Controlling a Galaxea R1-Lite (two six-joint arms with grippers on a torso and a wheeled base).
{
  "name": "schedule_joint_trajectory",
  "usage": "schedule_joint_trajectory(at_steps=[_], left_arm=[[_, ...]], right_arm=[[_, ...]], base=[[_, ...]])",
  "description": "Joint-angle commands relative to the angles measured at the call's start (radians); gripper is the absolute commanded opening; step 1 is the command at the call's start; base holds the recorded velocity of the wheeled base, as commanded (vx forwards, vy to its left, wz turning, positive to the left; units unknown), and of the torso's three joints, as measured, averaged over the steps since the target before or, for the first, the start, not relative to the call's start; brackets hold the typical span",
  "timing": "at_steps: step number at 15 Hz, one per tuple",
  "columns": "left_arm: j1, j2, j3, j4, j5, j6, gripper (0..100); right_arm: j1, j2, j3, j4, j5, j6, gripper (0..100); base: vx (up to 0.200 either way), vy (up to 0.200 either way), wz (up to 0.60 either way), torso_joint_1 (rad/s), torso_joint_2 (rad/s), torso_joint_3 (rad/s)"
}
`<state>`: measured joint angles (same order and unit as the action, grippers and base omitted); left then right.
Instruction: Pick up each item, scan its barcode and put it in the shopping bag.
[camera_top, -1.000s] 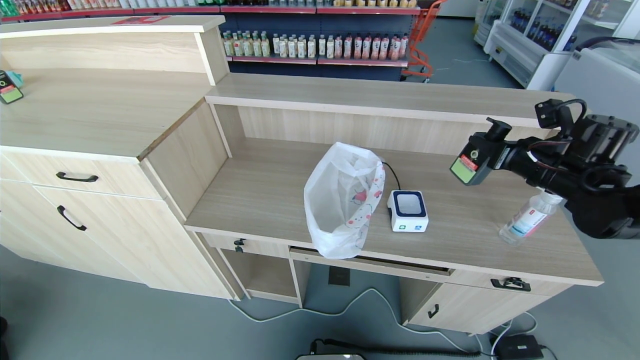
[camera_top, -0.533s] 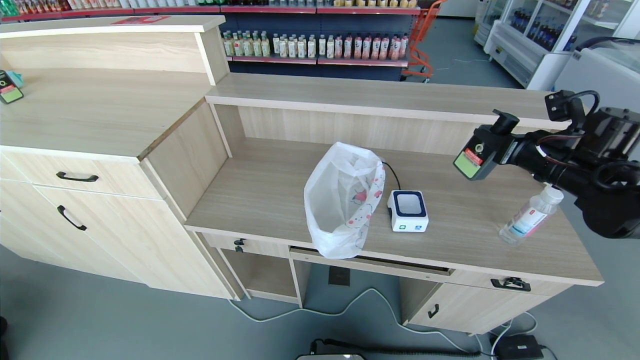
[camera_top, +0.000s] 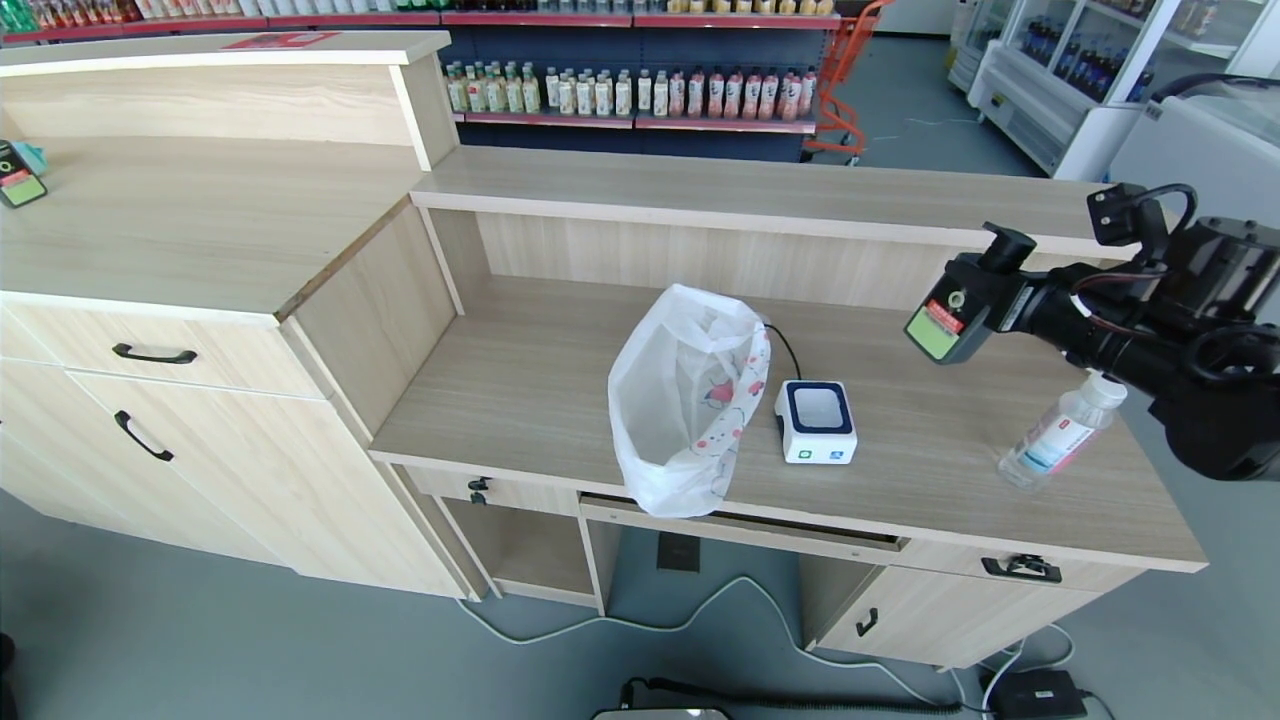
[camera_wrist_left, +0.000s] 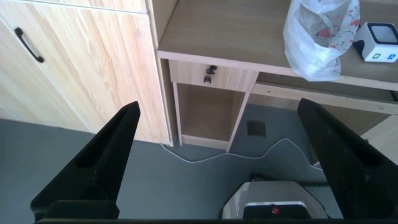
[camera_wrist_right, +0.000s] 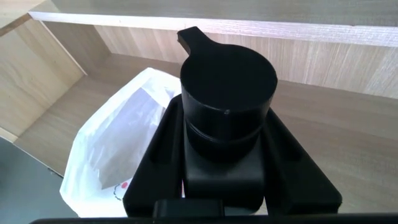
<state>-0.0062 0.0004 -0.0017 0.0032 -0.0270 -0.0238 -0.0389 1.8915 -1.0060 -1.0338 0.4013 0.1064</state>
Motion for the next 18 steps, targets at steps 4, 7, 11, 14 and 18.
schedule_joint_trajectory(at_steps=[4,7,11,14,18], left_arm=[[0.000,0.000,0.000,-0.002,-0.001,0.002,100],[0.000,0.000,0.000,-0.002,-0.001,0.010,100],[0.000,0.000,0.000,-0.002,-0.001,0.012,100],[0.000,0.000,0.000,-0.002,-0.001,0.012,100],[0.000,0.000,0.000,-0.002,-0.001,0.013,100]], right_arm=[[0.001,0.000,-0.006,0.000,0.001,0.004,0],[0.002,0.011,-0.013,-0.002,0.002,0.004,0],[0.037,0.093,-0.088,-0.002,-0.001,0.001,0],[0.050,0.196,-0.201,-0.002,0.002,-0.005,0],[0.050,0.408,-0.260,-0.207,0.013,-0.103,0]], base=[[0.000,0.150,0.00,-0.002,0.00,0.005],[0.000,0.200,0.00,0.017,0.00,0.004],[0.000,0.200,0.00,-0.001,0.00,0.002],[0.000,0.067,0.00,-0.001,0.00,0.001],[0.000,0.000,0.00,0.000,0.00,0.000]])
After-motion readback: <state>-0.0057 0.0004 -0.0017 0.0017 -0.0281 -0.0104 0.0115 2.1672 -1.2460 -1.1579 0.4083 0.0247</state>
